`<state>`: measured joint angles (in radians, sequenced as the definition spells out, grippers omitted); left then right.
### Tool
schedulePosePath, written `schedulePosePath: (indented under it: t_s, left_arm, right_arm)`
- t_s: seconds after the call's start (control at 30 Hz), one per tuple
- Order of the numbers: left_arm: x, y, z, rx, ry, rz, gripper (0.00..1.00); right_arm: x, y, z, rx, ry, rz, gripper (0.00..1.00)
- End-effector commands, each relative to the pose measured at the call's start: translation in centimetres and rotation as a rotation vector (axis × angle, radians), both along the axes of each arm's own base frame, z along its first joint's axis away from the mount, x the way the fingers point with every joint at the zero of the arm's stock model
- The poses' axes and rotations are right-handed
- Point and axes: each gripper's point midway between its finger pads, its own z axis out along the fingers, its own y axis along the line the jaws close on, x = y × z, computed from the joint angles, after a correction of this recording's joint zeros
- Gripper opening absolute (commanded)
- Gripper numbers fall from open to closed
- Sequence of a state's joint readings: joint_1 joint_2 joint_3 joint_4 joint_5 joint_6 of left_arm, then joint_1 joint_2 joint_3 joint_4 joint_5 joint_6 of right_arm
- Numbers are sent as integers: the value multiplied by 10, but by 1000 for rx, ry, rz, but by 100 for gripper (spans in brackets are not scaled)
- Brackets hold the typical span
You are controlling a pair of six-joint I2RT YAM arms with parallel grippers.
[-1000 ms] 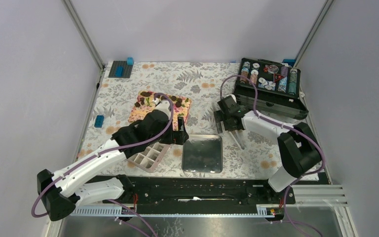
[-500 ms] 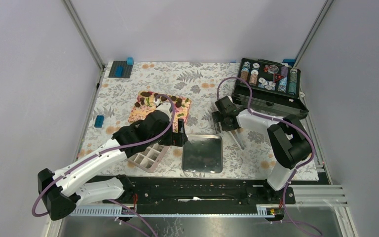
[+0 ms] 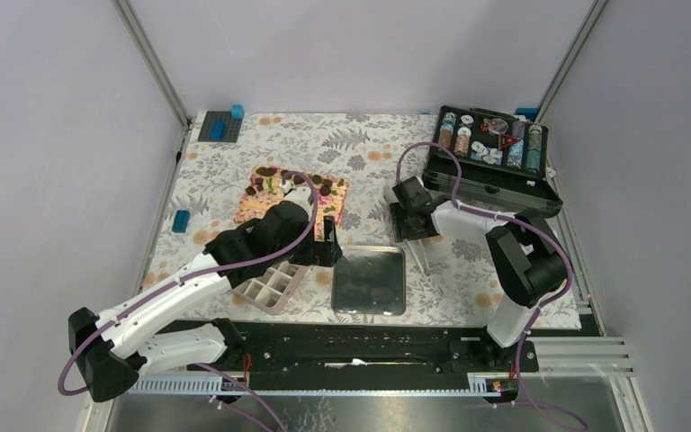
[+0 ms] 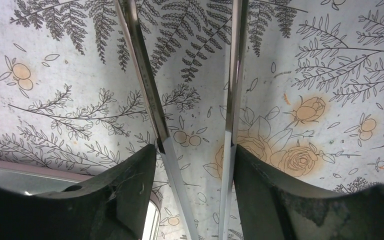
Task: Pack the chocolate
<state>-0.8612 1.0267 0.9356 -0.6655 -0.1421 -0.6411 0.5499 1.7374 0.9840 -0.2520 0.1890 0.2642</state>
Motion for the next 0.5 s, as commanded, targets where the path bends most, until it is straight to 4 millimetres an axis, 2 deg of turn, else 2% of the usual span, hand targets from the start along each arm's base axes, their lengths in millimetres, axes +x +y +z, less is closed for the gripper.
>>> schedulePosePath:
  t_s: [0.0, 0.3, 0.47]
  left_arm:
    - [1, -3, 8, -36, -10, 7, 99]
    - [0, 4, 5, -24, -15, 29, 99]
    - [3, 5, 14, -34, -28, 45, 99]
  right_arm:
    - [7, 11, 2, 19, -3, -23, 63]
    - [11, 7, -6, -29, -1, -47, 54]
    - [18, 13, 15, -22, -45, -21, 48]
